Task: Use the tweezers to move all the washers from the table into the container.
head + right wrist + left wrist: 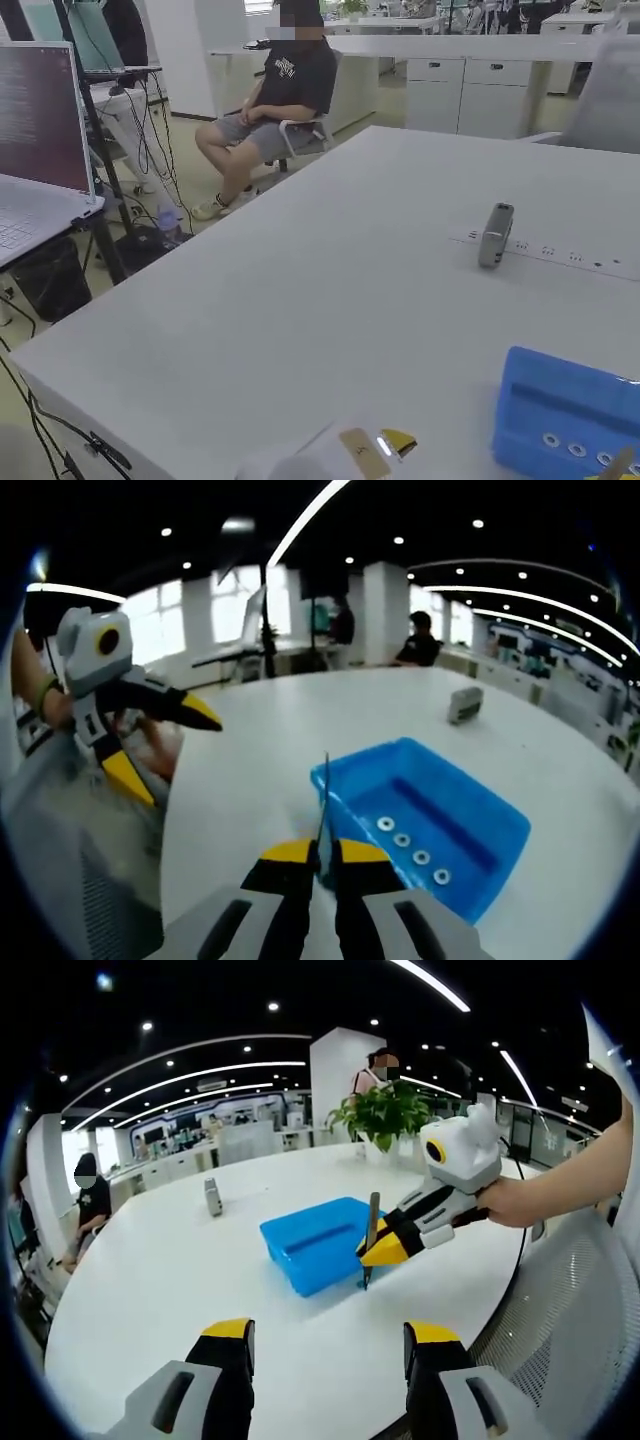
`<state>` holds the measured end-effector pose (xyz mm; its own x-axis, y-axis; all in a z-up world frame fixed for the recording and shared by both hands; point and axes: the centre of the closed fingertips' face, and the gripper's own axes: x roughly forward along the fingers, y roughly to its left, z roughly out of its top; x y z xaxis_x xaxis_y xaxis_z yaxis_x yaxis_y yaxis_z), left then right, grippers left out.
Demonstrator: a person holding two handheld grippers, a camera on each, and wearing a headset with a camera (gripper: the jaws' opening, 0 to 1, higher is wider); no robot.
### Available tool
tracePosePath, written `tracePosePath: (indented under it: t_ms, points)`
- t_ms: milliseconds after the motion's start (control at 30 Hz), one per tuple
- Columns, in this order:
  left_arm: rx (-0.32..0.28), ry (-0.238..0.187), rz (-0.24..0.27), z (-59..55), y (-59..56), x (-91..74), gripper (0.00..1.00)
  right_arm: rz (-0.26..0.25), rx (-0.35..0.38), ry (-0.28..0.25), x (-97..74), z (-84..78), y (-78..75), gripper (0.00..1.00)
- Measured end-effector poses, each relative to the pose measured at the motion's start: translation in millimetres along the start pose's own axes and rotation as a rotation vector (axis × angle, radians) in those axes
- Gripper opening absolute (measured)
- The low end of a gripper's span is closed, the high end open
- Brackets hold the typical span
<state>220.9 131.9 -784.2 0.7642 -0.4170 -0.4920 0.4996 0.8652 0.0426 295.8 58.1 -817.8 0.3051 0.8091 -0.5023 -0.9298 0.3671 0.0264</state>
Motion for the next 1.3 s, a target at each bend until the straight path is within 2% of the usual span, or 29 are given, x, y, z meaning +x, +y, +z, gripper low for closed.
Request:
tracePosePath:
  t_ms: [167,367,600,767,933,1167,1300]
  points:
    - [0.001,-0.001,0.002,1.0,-0.1,-0.6,0.59,0.006,-0.038,0.003,2.3,0.2,2.0,0.03]
    - [-0.002,-0.008,0.002,2.5,-0.4,-0.9,0.59,-0.011,-0.009,0.012,2.8,2.1,-0.3,0.03]
    - [-0.003,-0.016,0.001,4.7,-1.3,-1.6,0.6,0.001,-0.017,-0.035,-5.0,25.9,5.7,0.03]
    - [-0.005,-0.021,-0.002,5.4,-2.0,-1.8,0.6,-0.003,-0.022,-0.083,-11.0,45.3,3.9,0.03]
    - [-0.008,-0.031,0.0,6.7,-1.8,-1.8,0.6,-0.005,-0.013,-0.119,-11.3,59.7,-6.8,0.03]
    - [-0.011,-0.014,-0.003,2.8,-1.7,0.0,0.61,0.012,0.014,-0.158,0.8,78.5,-24.4,0.03]
    - [-0.032,-0.032,-0.007,5.7,-1.6,-0.7,0.64,0.013,0.026,-0.16,9.5,81.5,-34.1,0.03]
